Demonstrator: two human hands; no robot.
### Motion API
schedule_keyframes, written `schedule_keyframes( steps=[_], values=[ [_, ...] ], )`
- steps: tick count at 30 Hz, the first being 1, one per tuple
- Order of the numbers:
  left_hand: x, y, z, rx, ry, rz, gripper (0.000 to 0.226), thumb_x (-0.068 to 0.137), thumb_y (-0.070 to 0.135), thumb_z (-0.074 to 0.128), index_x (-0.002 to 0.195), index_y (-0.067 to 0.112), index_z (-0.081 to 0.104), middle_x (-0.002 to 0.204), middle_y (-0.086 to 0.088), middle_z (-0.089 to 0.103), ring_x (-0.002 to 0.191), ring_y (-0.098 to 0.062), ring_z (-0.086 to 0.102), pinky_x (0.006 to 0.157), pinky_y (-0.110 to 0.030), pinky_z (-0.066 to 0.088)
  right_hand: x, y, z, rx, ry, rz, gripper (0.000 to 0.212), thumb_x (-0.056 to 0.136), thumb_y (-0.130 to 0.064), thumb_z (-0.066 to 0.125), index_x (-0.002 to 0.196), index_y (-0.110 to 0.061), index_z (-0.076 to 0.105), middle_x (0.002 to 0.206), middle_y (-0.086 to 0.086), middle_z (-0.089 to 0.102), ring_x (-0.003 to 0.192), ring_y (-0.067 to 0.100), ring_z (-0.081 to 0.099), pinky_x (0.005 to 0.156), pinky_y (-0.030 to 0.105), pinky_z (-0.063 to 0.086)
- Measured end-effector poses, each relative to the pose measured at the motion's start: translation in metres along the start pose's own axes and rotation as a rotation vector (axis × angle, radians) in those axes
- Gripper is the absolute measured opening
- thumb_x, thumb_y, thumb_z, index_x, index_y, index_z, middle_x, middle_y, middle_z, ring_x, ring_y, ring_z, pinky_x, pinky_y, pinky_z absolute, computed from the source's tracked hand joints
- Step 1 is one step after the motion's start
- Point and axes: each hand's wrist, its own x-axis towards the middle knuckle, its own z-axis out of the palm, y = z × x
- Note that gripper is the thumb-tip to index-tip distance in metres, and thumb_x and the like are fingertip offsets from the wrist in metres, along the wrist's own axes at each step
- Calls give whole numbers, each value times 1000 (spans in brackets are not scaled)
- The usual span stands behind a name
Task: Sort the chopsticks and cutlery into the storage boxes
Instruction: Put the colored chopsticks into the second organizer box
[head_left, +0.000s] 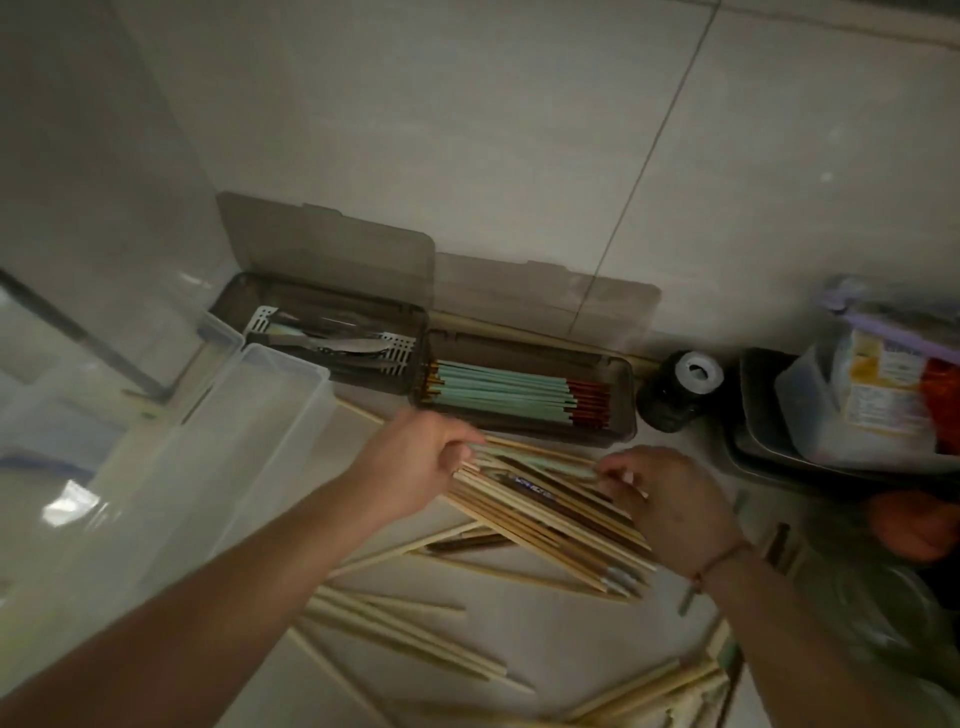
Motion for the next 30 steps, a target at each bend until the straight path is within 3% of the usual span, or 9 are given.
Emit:
schedule_keyframes(
  steps=[3,5,10,14,18,21,23,27,30],
  values=[
    [16,-12,-8,-70,254,-54,33,92,22,66,124,24,65,120,5,67,110,-12,61,94,-22,45,50,-2,8,-59,130,-74,7,85,-21,69,90,-23,74,93,-4,61,89,18,56,78,32,50],
    [23,-20,-10,-117,368,-125,39,89,20,68,127,20,61,121,1,63,110,-14,58,92,-20,41,81,-5,13,-76,137,-15,9,87,-22,67,92,-21,75,95,-1,55,88,22,57,80,31,49],
    [21,-33,-3,-56,307,-121,33,90,18,65,122,17,62,125,1,57,111,-11,55,89,-12,35,129,-10,37,-177,-87,121,17,93,-23,58,104,-22,72,112,5,66,98,25,61,87,34,51],
    [21,-40,7,-30,322,-108,31,90,21,65,120,16,64,133,2,52,119,-14,51,99,-19,37,136,-15,44,-181,-104,130,19,93,-30,57,106,-26,69,107,1,68,94,22,61,80,32,51],
    [24,-38,21,-9,381,-57,29,81,17,72,110,12,70,130,-9,55,121,-29,50,104,-41,43,119,-13,29,-84,19,121,16,92,-31,57,102,-24,68,92,1,70,84,21,62,75,32,53],
    [18,-24,36,12,418,39,30,75,16,73,105,12,71,127,-10,57,120,-32,49,102,-43,42,77,1,10,39,197,148,11,90,-23,64,98,-17,69,86,0,66,78,14,59,77,25,47],
    [10,-11,50,25,393,105,30,74,16,74,103,15,71,125,-7,57,121,-29,48,102,-41,40,37,19,-3,72,261,272,7,89,-20,64,94,-17,68,83,2,65,74,15,56,74,25,43],
    [-9,13,87,32,262,216,24,75,24,71,98,20,71,119,-1,60,117,-25,49,98,-43,46,-45,64,-8,-46,80,608,15,92,-26,60,84,-14,63,83,10,63,72,23,50,67,27,33],
    [-25,29,113,38,145,301,24,73,29,66,97,24,69,116,2,59,114,-23,48,94,-43,49,-83,80,5,-59,-131,721,22,93,-30,57,72,-25,55,96,9,68,75,21,51,69,26,36]
  ],
)
